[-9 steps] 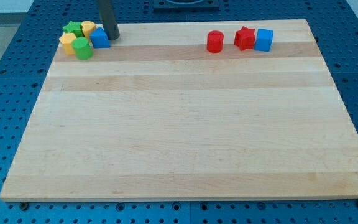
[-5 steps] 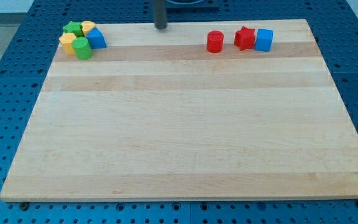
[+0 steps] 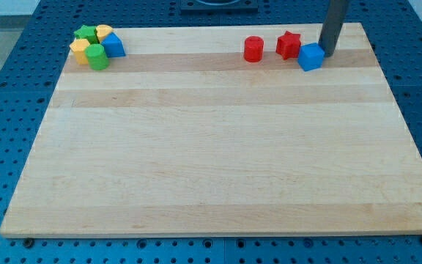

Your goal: Push blue cube to the bottom of green circle

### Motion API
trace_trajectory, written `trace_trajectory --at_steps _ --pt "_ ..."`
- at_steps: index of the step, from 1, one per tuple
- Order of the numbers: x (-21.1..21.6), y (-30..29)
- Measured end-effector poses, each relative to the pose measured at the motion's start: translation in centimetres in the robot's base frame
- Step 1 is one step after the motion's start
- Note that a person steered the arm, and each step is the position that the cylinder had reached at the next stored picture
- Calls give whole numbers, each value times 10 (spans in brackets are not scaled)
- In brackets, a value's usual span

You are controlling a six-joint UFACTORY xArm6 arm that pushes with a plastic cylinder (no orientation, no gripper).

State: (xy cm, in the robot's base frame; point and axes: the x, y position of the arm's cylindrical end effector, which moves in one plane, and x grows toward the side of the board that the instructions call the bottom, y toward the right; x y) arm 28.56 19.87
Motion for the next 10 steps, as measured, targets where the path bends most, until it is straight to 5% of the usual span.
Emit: trace_trajectory --at_steps 3,6,7,10 --pt "73 -39" --pt "30 -63" --pt "30 -110" --pt "84 -144"
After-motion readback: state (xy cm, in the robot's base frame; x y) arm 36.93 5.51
